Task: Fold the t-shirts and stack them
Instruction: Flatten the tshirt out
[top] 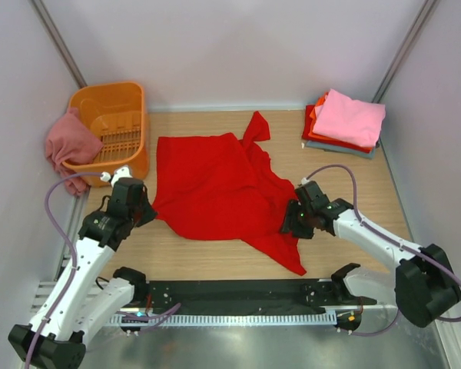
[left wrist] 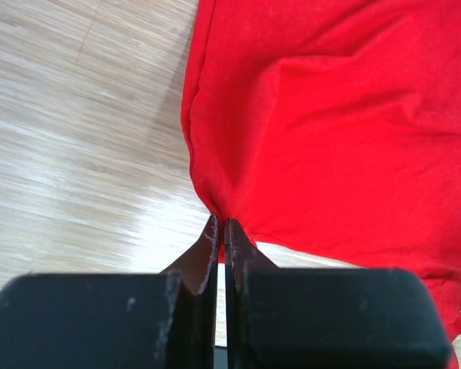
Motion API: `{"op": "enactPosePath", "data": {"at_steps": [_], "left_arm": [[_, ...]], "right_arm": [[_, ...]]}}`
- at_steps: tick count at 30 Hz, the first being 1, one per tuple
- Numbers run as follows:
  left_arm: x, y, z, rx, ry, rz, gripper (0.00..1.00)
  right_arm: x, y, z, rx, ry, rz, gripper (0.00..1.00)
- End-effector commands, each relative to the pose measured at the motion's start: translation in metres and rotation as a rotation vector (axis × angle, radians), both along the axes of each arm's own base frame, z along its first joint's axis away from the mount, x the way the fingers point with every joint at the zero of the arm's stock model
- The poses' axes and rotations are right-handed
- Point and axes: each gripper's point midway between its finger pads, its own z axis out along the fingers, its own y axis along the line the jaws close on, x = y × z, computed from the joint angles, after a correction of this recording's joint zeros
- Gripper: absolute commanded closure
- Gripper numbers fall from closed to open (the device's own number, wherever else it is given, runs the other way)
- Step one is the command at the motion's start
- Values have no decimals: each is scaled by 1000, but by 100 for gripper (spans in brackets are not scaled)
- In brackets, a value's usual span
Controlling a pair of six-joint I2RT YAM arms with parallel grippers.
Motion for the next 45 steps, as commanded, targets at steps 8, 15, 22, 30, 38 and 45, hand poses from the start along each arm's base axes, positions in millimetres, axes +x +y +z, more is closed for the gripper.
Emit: {"op": "enactPosePath", "data": {"at_steps": [8,15,22,30,38,45], "left_arm": [[3,1,5,0,-30,-3,100],[3,1,4,1,-28,0,100],[3,2,3,4,-25,2,100],[3,2,4,3,-29,4,100],[3,2,4,0,-33,5,100],[3,2,4,2,-32,6,100]], "right_arm": [[12,17,-23,-27,4,53,48],[11,24,-28,-19,12,75,48],[8,32,-27,3,17,104,64],[5,39,-22,10,12,127,63],[6,41,-2,-42,-30,144,54],[0,52,-4,-28,-21,173,59]]}}
